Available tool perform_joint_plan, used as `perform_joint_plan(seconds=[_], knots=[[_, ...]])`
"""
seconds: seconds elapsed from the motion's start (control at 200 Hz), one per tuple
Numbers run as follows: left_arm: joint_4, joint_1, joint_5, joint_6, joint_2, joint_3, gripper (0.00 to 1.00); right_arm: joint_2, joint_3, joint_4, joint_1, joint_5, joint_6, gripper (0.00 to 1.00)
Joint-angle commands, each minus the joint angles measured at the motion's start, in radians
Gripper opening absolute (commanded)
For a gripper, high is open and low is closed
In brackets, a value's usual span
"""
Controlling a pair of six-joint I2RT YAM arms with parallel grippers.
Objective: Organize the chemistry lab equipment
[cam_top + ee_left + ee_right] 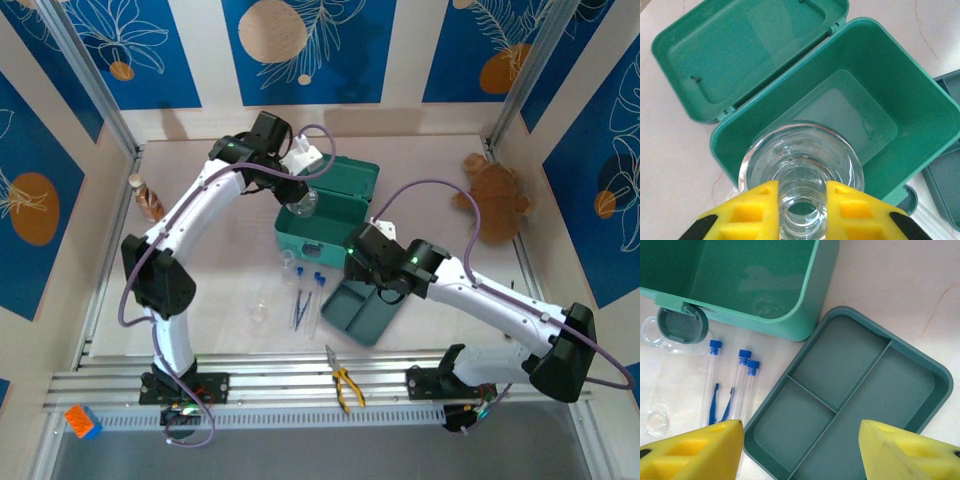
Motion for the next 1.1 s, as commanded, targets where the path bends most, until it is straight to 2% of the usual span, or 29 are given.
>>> perform_joint_plan(seconds=[0.0,0.4,1.091], knots=[[0.019,-0.006,-0.022,-0.001,0.043,0.041,0.09,-0.037,-0.022,-0.037,-0.004,0.029,0.040,0.63],[0.140,-0.010,-0.083,-0.013,0.120,-0.056,0.09,-0.060,-0.051,-0.044,-0.008,0.032,0.055,0.63],[0.256,-0.010,-0.131,-0.037,0.220,-0.108,0.09,-0.120,-0.084,-0.062,-0.008,0.035,0.073,0.64]])
